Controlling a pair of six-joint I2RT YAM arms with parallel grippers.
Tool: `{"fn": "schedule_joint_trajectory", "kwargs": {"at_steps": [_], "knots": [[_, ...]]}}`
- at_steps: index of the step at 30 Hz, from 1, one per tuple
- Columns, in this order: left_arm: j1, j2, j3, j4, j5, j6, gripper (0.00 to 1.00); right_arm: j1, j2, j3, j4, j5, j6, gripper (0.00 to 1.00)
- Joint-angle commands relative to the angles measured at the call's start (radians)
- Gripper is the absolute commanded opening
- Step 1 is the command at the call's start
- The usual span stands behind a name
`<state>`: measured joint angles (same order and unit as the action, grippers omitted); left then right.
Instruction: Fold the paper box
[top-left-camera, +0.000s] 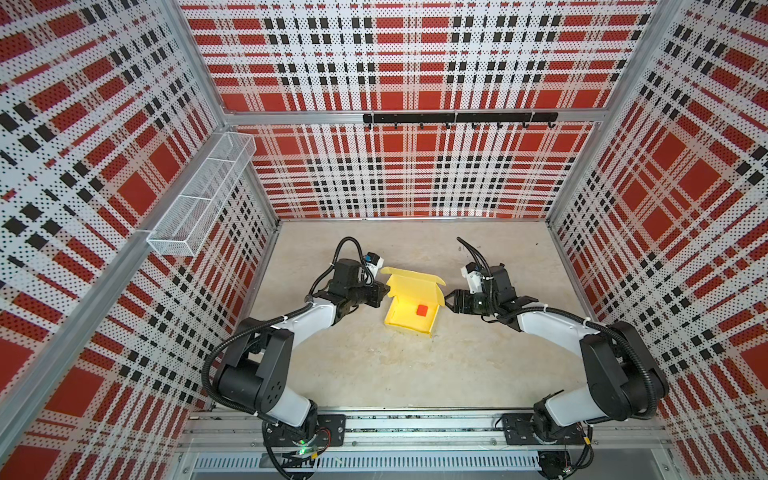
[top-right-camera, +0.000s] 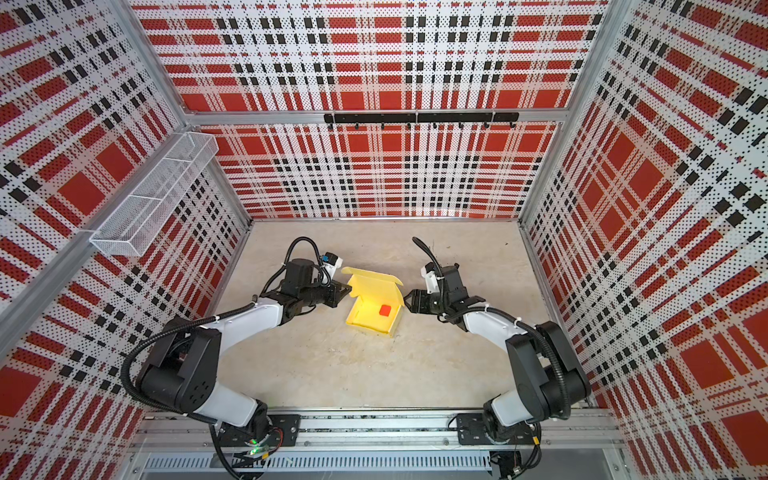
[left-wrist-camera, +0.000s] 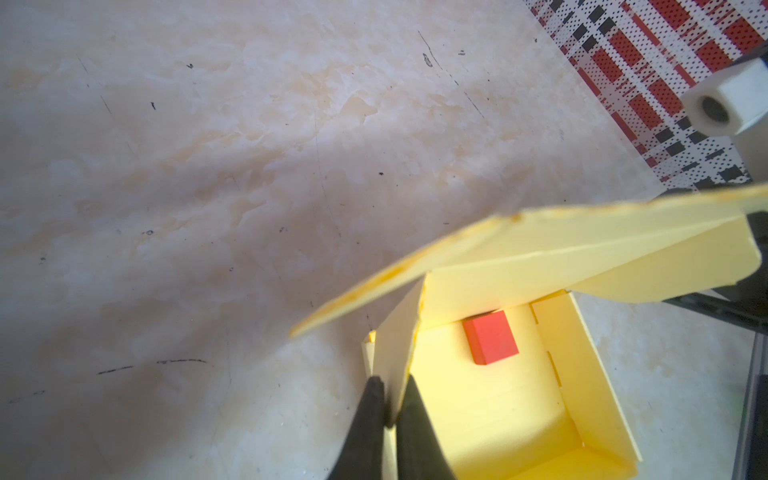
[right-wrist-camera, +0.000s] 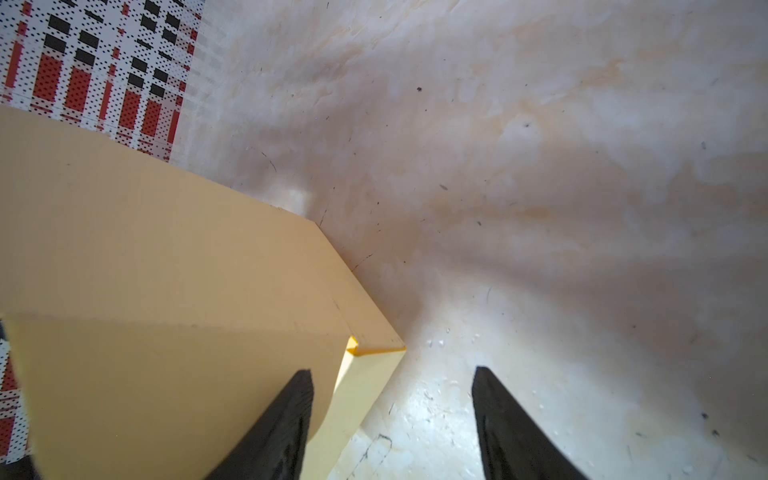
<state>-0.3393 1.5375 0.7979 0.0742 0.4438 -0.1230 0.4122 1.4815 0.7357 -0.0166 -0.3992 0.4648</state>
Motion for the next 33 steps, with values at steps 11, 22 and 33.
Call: {"fn": "schedule_joint_trajectory", "kwargs": {"at_steps": [11, 22, 33], "knots": [[-0.014, 0.003, 0.044, -0.005, 0.002, 0.017, 0.16, 0.088, -0.062, -0.096, 0.203, 0.013, -0.112, 0.70], [-0.013, 0.002, 0.057, -0.022, 0.009, 0.038, 0.18, 0.097, -0.106, -0.362, 0.792, -0.089, -0.270, 0.71], [-0.018, 0.000, 0.048, -0.017, 0.007, 0.034, 0.18, 0.138, 0.085, -0.443, 1.221, -0.126, -0.311, 0.70]]}}
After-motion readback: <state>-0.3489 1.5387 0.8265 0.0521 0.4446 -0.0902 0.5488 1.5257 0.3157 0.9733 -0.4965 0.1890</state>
